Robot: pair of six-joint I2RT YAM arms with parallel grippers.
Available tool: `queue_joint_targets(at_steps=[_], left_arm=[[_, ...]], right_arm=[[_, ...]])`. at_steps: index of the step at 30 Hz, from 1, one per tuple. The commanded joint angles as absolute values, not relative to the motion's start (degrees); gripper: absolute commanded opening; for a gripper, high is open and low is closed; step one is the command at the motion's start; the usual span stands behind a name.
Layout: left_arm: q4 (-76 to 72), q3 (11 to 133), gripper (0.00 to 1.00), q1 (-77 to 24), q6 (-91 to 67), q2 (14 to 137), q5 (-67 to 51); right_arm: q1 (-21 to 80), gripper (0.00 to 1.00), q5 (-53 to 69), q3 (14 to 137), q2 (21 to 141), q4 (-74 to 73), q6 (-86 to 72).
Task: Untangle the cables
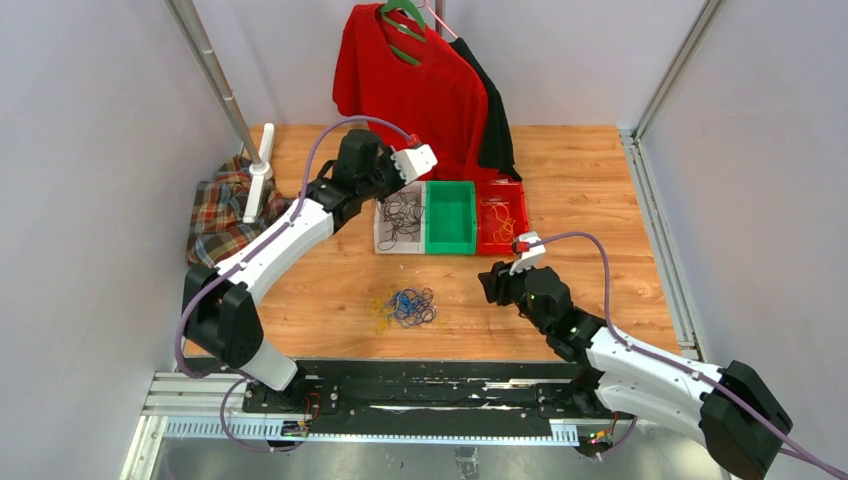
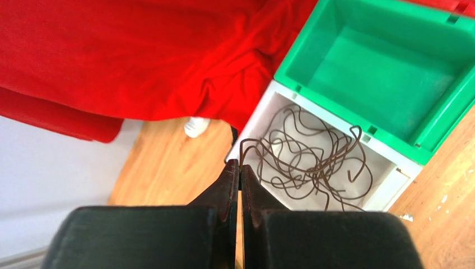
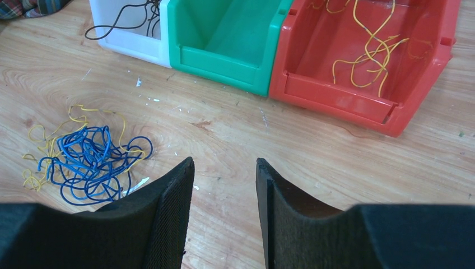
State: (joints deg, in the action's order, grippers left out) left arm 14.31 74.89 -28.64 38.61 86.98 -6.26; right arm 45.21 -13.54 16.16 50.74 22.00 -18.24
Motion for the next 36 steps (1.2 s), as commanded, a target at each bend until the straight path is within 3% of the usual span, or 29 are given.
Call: queue_joint_targets(at_steps=[1,15,22,25,28,32,36], left_arm=[[17.82,76.18,0.0,-28.96,38.51,91.6,-1.98],[11.44,77.51,0.0,-29.09,37.77,106.98,0.82],[10.3,78.53,0.03,-29.09,36.82,108.87,1.56],[12.01,81.36,0.18,-29.01,37.88,108.5,1.38],[15.92,84.76,0.54,-29.0,38.78,108.24,0.08],[21.97,88.9,0.84,-29.01,39.47,107.66,-0.43],[26.22,91.17,0.93,-28.93,41.26,105.88,-1.15]], right_arm=[[44.14,0.45,-14.59,15.38,50.27,21.81,-18.57],[42.52,0.44,-14.24,15.59,50.8,19.79,-18.63],[42.45,0.44,-14.07,16.41,49.7,18.02,-18.42],[42.44,0.44,-13.7,16.89,49.19,17.36,-18.39],[42.35,0.43,-13.45,17.43,48.38,16.68,-18.31],[42.43,0.43,-13.34,17.78,46.91,15.29,-18.05],[42.43,0.43,-13.49,18.08,45.53,14.02,-17.57]])
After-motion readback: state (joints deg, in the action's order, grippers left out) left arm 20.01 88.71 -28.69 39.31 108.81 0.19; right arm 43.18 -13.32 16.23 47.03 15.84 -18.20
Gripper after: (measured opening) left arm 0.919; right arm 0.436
